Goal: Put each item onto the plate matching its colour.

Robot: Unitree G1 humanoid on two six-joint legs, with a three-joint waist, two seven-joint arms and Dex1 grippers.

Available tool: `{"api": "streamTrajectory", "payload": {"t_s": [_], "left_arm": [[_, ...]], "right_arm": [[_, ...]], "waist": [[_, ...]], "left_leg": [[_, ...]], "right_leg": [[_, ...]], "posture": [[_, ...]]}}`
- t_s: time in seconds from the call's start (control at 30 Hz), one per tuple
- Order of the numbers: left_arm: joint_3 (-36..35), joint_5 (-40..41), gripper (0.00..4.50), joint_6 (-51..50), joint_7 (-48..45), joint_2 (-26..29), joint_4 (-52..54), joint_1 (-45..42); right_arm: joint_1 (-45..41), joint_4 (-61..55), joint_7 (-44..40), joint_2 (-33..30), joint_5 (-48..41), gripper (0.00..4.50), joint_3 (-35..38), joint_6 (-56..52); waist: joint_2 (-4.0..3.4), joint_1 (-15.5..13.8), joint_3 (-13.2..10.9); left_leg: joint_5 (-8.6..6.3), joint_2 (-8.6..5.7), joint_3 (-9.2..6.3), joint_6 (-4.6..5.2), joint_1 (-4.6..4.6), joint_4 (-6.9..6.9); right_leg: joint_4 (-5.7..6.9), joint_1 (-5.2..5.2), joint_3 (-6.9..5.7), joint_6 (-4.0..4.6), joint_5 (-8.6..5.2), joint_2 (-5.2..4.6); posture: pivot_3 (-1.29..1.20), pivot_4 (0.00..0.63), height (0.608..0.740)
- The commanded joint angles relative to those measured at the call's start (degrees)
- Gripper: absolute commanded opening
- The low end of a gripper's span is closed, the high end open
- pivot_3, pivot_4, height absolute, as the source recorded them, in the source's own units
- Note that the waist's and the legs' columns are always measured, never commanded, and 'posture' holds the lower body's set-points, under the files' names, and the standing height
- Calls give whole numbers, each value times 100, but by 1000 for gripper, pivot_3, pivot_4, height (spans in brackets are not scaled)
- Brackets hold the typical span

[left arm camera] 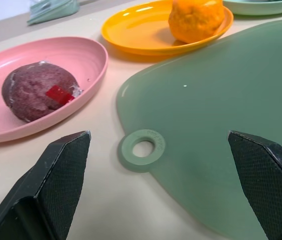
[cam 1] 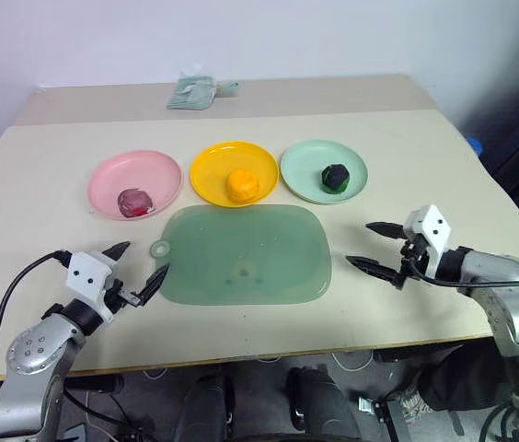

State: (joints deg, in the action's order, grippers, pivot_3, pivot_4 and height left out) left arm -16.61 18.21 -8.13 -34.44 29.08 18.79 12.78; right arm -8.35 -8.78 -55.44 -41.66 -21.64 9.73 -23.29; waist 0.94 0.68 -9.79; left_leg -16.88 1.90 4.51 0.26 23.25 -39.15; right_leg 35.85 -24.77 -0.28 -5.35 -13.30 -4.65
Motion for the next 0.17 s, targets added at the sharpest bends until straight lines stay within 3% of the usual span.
{"api": "streamTrajectory", "payload": {"t_s": [0.03, 0.17], "left_arm": [[32, 68, 4500, 34, -19, 16, 186, -81], [118, 46, 4500, -28, 22, -25, 297, -72]], "right_arm": [[95, -374, 78, -81, -174, 4434, 196, -58], [18, -302, 149, -70, -155, 4434, 150, -47]], "waist": [[1, 2, 1], [1, 2, 1]], "left_leg": [[0, 0, 0, 0, 0, 0], [0, 0, 0, 0, 0, 0]], "right_leg": [[0, 0, 0, 0, 0, 0], [0, 0, 0, 0, 0, 0]], "posture": [[0, 150, 740], [0, 150, 740]]}}
